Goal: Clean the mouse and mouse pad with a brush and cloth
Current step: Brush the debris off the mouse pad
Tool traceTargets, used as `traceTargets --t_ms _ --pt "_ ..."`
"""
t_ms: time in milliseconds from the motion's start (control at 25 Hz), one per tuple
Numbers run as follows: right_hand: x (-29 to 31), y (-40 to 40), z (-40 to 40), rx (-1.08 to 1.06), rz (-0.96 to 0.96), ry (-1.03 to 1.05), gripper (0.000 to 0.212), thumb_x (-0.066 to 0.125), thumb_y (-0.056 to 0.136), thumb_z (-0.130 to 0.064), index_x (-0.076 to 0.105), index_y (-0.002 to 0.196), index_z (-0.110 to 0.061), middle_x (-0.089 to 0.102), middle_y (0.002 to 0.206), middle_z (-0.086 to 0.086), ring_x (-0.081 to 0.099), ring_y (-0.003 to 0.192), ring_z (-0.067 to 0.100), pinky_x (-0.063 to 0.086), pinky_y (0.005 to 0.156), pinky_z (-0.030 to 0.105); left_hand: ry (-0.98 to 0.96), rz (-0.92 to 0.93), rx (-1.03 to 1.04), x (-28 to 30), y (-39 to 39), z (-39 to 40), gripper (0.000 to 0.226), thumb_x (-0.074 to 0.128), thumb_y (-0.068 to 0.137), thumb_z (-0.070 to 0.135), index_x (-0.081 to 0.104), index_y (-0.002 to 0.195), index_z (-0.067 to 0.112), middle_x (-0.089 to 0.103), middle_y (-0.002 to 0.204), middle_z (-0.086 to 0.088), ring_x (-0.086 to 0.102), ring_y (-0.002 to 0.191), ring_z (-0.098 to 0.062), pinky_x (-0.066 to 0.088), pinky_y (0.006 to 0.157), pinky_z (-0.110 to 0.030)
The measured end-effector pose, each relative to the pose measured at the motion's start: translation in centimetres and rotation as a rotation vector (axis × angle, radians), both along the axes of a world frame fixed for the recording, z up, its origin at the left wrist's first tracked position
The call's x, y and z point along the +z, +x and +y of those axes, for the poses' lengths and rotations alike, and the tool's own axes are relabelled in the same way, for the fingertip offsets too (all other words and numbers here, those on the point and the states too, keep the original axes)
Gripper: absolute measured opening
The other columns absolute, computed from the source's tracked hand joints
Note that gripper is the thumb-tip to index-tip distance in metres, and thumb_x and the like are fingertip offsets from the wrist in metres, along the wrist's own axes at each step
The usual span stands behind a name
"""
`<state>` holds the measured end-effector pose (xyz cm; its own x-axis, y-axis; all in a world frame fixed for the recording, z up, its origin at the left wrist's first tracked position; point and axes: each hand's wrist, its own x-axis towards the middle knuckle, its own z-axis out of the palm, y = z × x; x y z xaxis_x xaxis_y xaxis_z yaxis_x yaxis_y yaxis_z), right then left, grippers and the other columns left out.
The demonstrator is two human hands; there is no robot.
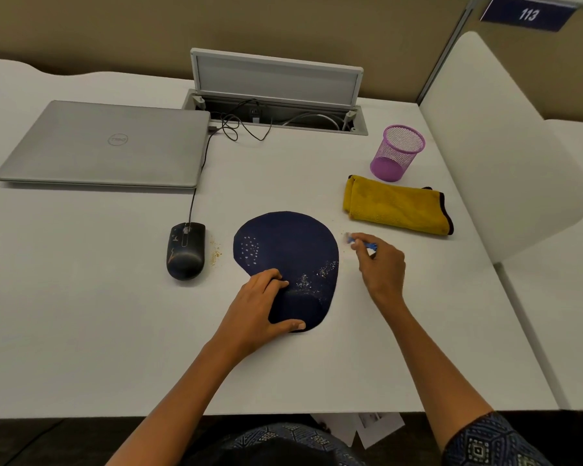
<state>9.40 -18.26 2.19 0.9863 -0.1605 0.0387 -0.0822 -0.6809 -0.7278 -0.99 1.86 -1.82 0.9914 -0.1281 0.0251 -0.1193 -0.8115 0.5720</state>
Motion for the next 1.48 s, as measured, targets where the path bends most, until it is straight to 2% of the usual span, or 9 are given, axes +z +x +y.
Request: traceTargets --t_ms 240,440,680,840,920,1000,1120,1320,1480 --pt "-0.2 -1.7 1.9 0.555 0.146 0.174 0.02 0.055 0.093 -0.018 0.07 0.105 -0.016 0.073 0.094 0.004 0.062 0.063 0.001 0.048 0.055 0.011 0.0 -0.003 -0.005 -0.1 0.1 0.0 0.076 0.062 0.071 0.064 0.047 0.129 0.018 0.04 0.136 0.003 0.036 0.125 -0.011 0.03 0.103 -0.025" --pt "0.3 1.0 0.7 0.066 0.089 -0.056 0.027 0.053 0.093 -0.029 0.066 0.115 -0.018 0.07 0.108 0.011 0.067 0.09 0.026 0.053 0.088 0.036 0.003 0.016 0.004 -0.1 0.0 0.1 0.078 0.059 0.071 0.067 0.045 0.131 0.02 0.037 0.139 0.003 0.033 0.128 -0.012 0.03 0.106 -0.027" --pt "0.4 -0.7 2.2 0.505 0.142 0.143 0.021 0.055 0.093 -0.019 0.07 0.107 -0.015 0.072 0.1 0.007 0.061 0.061 0.002 0.048 0.058 0.011 0.011 0.031 -0.003 -0.1 0.1 0.1 0.077 0.059 0.072 0.066 0.044 0.132 0.021 0.036 0.141 0.003 0.033 0.128 -0.012 0.031 0.106 -0.029" --pt "0.1 1.6 1.1 0.129 0.12 -0.066 0.029 0.051 0.094 -0.03 0.066 0.115 -0.016 0.071 0.106 0.011 0.067 0.084 0.022 0.054 0.085 0.036 0.003 0.031 0.005 0.0 0.0 0.1 0.077 0.058 0.072 0.067 0.044 0.132 0.021 0.036 0.141 0.004 0.033 0.129 -0.012 0.031 0.107 -0.029" --pt "0.1 2.2 0.6 0.016 0.113 -0.049 0.031 0.052 0.094 -0.032 0.066 0.116 -0.015 0.07 0.109 0.011 0.067 0.084 0.024 0.054 0.085 0.032 0.003 0.031 0.004 0.0 0.0 0.0 0.078 0.058 0.072 0.068 0.044 0.132 0.021 0.035 0.141 0.004 0.032 0.129 -0.011 0.03 0.107 -0.028" --pt "0.1 1.6 0.9 0.212 0.1 0.13 0.023 0.053 0.093 -0.026 0.069 0.108 -0.017 0.072 0.104 0.008 0.063 0.064 0.014 0.052 0.066 0.014 0.005 0.036 0.005 0.0 0.1 0.1 0.078 0.057 0.072 0.068 0.043 0.133 0.022 0.035 0.142 0.004 0.031 0.13 -0.011 0.029 0.107 -0.028" --pt "-0.3 0.4 1.6 0.457 0.166 0.176 0.021 0.053 0.094 -0.021 0.069 0.107 -0.018 0.073 0.099 0.009 0.057 0.055 0.011 0.049 0.058 0.011 0.012 0.039 0.0 0.0 0.1 0.1 0.077 0.057 0.072 0.068 0.043 0.133 0.022 0.035 0.141 0.004 0.032 0.129 -0.011 0.029 0.107 -0.027" --pt "-0.1 2.4 0.9 0.03 0.061 0.042 0.027 0.052 0.094 -0.028 0.067 0.112 -0.016 0.071 0.104 0.011 0.067 0.076 0.022 0.055 0.08 0.032 -0.003 0.023 0.0 0.2 0.0 0.1 0.077 0.059 0.072 0.067 0.045 0.132 0.02 0.036 0.14 0.004 0.032 0.129 -0.011 0.028 0.108 -0.028" --pt "0.1 1.2 2.5 0.517 0.198 0.216 0.019 0.054 0.093 -0.021 0.07 0.104 -0.019 0.074 0.095 0.007 0.056 0.05 0.006 0.049 0.059 0.011 0.006 0.036 -0.003 0.3 0.1 0.1 0.077 0.059 0.072 0.066 0.044 0.132 0.021 0.035 0.141 0.004 0.031 0.129 -0.011 0.029 0.108 -0.028"
